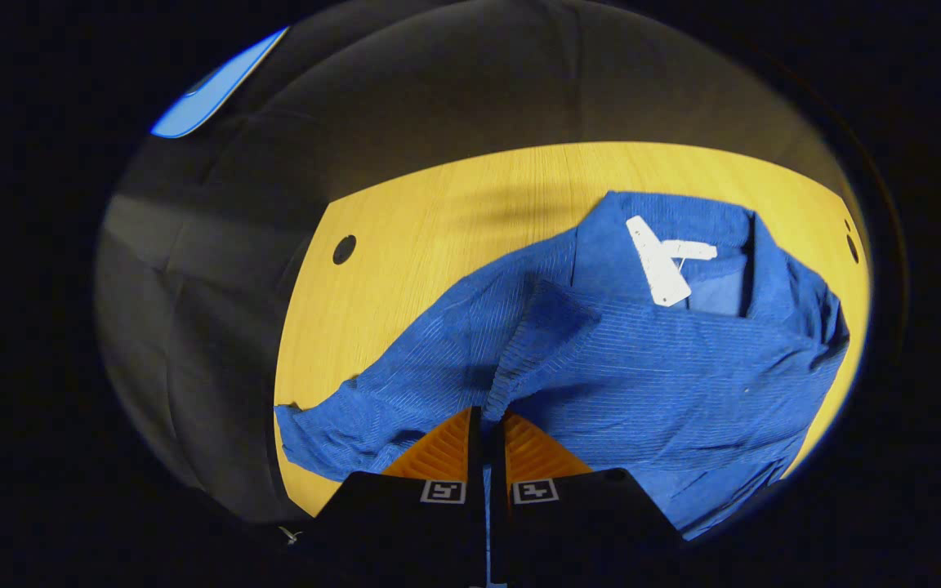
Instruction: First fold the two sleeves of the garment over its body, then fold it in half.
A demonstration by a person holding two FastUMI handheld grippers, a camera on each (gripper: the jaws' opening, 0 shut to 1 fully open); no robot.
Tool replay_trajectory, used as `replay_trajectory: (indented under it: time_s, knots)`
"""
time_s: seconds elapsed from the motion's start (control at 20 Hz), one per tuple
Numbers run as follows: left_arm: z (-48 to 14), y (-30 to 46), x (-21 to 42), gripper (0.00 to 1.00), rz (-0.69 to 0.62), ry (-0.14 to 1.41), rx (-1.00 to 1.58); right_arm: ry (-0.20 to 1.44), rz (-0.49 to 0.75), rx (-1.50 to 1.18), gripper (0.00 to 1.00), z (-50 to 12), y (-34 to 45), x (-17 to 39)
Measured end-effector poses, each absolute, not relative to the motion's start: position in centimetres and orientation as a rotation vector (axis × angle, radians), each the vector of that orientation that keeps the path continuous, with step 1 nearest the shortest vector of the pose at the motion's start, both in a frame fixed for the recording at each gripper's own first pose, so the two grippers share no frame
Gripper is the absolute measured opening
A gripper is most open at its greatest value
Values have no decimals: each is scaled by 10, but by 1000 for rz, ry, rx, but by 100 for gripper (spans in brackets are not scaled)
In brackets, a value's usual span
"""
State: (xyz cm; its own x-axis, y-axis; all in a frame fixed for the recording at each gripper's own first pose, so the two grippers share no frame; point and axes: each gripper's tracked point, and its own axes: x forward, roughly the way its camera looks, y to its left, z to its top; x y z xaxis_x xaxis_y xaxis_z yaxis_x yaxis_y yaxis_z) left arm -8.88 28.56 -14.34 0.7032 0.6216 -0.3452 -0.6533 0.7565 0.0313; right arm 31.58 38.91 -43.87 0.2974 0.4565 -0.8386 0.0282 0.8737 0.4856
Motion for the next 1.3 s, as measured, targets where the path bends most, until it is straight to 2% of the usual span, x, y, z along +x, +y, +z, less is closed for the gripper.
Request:
replay_trajectory:
  time_s: [0.05,0.2,0.3,0.35,0.6,0.65,0.7,0.9,1.0,1.1,1.3]
  knots:
    - [-146,286,-88,81,713,358,-104,1259,302,472,10,-443,395,318]
    - [-150,274,-76,81,702,366,-141,1259,348,538,70,-441,412,318]
    - [-156,265,-58,81,665,371,-170,1260,377,585,63,-433,418,318]
    - [-161,262,-49,81,645,383,-179,1254,387,593,86,-429,416,319]
    - [-187,265,13,81,547,489,-144,1220,462,475,91,-407,368,302]
    - [-193,265,29,83,518,524,-148,1211,487,438,72,-401,353,293]
    - [-204,266,47,81,490,557,-151,1194,506,407,92,-394,336,284]
    - [-252,278,129,84,390,729,-182,1144,551,380,92,-360,261,234]
    - [-277,283,169,84,341,808,-247,1133,506,417,92,-350,215,206]
    - [-297,298,196,84,317,876,-299,1120,409,476,92,-353,169,180]
    - [-326,346,228,84,345,980,-235,1126,202,550,92,-367,72,116]
